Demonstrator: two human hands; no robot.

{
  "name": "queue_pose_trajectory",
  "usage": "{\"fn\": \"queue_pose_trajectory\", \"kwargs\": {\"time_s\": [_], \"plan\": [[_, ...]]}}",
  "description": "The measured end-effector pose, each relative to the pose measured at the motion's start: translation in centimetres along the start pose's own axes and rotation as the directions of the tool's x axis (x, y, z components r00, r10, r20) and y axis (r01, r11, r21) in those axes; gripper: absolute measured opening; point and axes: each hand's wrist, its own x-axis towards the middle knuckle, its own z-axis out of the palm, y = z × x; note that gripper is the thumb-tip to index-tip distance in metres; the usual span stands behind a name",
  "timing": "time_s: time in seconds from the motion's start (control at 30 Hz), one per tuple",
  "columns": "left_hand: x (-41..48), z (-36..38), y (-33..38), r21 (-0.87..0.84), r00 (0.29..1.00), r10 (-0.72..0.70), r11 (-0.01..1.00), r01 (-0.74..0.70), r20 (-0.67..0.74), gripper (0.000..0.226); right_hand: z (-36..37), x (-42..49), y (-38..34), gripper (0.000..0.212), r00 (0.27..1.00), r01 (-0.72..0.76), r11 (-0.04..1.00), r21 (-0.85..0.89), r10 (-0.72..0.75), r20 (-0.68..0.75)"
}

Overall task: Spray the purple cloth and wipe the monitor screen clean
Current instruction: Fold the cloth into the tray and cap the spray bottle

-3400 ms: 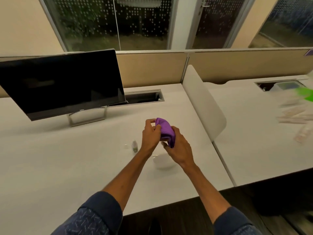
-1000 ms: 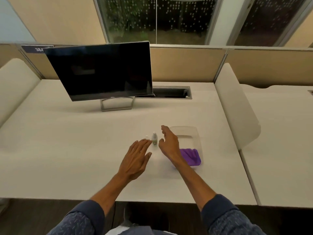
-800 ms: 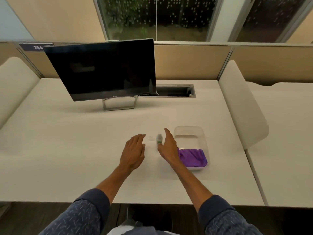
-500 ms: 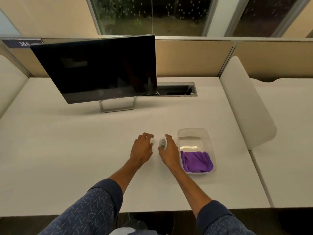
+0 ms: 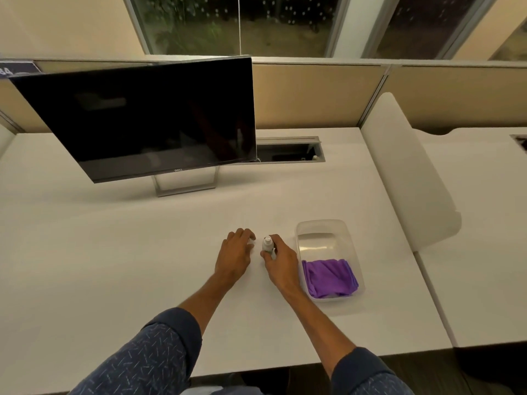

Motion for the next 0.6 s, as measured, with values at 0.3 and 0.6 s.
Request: {"fn": "queue_pose_trajectory", "kwargs": {"time_s": [0.3,0.6], "plan": [[0.6,-4.5,4.2,-0.524,0.978,-0.094,0.852,-0.018,-0.185,0.019,-2.2,-0.5,-2.0,0.031,0.997,0.075,0.995,0.070,-0.074,-0.020],[0.9,-6.9,9.5,-0.696,0.979,-0.098,0.716,-0.056,-0.179,0.023,-5.3,-1.1,-2.4,0.040,0.991,0.123,0.982,0.144,-0.114,-0.072]]}}
